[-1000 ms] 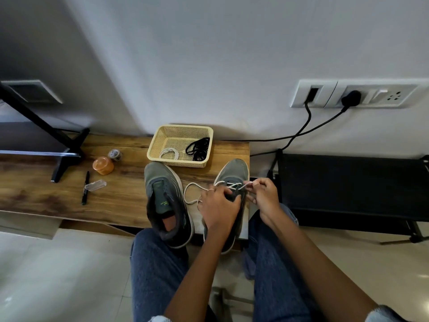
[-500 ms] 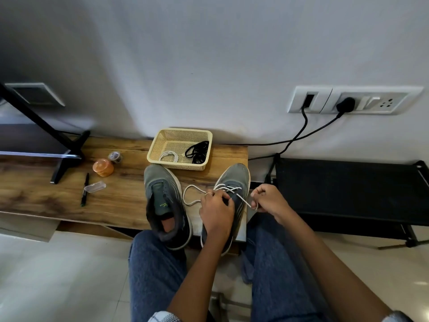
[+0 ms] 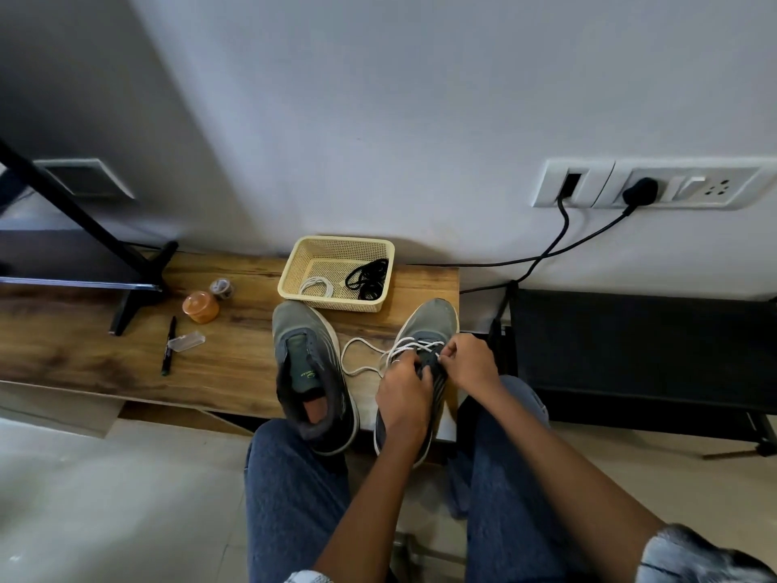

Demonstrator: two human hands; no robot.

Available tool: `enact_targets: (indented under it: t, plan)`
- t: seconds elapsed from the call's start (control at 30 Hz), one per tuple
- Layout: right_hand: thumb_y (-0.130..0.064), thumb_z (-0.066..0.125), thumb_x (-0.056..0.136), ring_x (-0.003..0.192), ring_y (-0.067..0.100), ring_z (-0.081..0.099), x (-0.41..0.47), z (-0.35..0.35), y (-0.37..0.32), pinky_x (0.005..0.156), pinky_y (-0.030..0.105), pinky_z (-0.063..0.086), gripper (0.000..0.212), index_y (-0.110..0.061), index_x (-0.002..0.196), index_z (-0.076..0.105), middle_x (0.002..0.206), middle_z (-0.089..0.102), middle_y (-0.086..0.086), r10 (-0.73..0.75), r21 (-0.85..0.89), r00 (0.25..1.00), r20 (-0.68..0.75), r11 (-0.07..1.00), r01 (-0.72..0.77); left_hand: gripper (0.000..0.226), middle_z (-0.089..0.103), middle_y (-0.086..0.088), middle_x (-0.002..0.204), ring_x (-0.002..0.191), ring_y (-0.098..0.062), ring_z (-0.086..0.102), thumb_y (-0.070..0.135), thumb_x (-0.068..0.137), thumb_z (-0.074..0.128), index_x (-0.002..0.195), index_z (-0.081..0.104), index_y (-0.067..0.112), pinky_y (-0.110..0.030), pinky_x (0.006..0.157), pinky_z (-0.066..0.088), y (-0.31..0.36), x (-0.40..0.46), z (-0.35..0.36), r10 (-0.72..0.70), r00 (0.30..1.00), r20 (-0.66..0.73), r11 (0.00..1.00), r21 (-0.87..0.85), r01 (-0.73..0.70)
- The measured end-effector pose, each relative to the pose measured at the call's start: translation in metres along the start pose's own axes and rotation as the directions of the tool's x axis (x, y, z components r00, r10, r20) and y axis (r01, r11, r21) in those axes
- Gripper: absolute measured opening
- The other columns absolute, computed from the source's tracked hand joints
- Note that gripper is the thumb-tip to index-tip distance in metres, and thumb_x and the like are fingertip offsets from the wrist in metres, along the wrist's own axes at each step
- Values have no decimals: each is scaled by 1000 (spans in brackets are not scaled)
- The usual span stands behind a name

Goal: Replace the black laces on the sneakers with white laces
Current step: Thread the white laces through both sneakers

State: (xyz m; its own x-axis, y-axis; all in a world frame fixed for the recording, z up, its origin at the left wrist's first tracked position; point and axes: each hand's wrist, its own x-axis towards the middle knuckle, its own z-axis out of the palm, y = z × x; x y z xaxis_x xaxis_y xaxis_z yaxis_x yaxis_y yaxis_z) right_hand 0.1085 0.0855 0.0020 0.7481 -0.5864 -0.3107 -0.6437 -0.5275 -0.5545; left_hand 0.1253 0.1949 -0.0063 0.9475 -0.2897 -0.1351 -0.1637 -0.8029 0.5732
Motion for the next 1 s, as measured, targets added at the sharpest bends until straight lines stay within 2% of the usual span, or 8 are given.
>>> enact_targets:
  t: [0.1, 0.23, 0.37, 0.43, 0.53, 0.67, 0.8, 1.0]
  plan:
    - [-10, 63, 82, 73, 23, 65, -1, -13, 8, 65, 31, 50, 15, 1, 72, 65, 78, 69, 12, -6, -41, 979, 205, 999, 15, 18, 67, -9, 101, 96, -30, 61, 26, 92, 55, 105, 60, 14, -36, 76, 44, 0, 0, 2, -6, 1000, -17, 1000, -14, 6]
    - [-7, 69, 78, 78, 21, 65, -11, -29, 20, 78, 37, 55, 11, 3, 82, 70, 88, 72, 16, 19, -128, 825, 565, 990, 65, 16, 68, -9, 99, 93, -30, 62, 26, 92, 56, 102, 60, 15, -36, 75, 46, -1, 0, 3, -23, 1000, -21, 999, -39, 22]
    - [-27, 72, 80, 76, 14, 59, -7, -17, 19, 84, 40, 47, 19, -14, 69, 63, 69, 61, -6, -14, -81, 975, 222, 996, 33, 16, 68, -8, 99, 93, -29, 63, 28, 91, 57, 103, 61, 17, -37, 75, 48, 0, 1, 3, -50, 999, -18, 997, -58, 49]
    - [-31, 71, 82, 80, 12, 60, -5, -10, 12, 80, 35, 50, 16, -20, 75, 62, 74, 60, -9, -45, 13, 997, 69, 999, 44, 17, 68, -8, 99, 93, -29, 63, 29, 91, 57, 103, 60, 17, -37, 75, 48, 0, 1, 3, -51, 999, -13, 997, -57, 51]
    - [-25, 68, 85, 85, 16, 62, -3, 1, 0, 76, 33, 51, 13, -13, 90, 68, 86, 66, -1, -62, 81, 998, -14, 995, 63, 19, 68, -8, 101, 95, -29, 62, 29, 92, 57, 106, 59, 16, -37, 75, 47, 1, 0, 1, -54, 999, -1, 997, -51, 54]
    - [-16, 62, 88, 85, 22, 63, -2, 13, -5, 72, 32, 48, 8, -10, 85, 66, 87, 68, 6, -49, 56, 995, -90, 997, 54, 18, 67, -8, 101, 94, -28, 62, 29, 92, 56, 105, 59, 17, -38, 76, 49, 1, -1, -1, -61, 998, 10, 996, -59, 61]
    - [-13, 64, 83, 79, 21, 63, -1, 9, -4, 68, 32, 49, 8, -12, 75, 62, 80, 67, 5, -27, 48, 999, -39, 998, 29, 17, 67, -9, 101, 96, -29, 62, 26, 93, 55, 106, 58, 15, -38, 77, 47, 2, -1, 1, -59, 998, 3, 997, -54, 59]
    - [-11, 64, 81, 56, 17, 45, -5, -5, 8, 54, 27, 38, 37, -15, 53, 41, 56, 45, 1, -18, -109, 962, 274, 993, 50, 16, 67, -10, 101, 95, -31, 61, 24, 94, 54, 105, 59, 13, -38, 77, 46, 2, -1, 3, -47, 999, -20, 997, -67, 46]
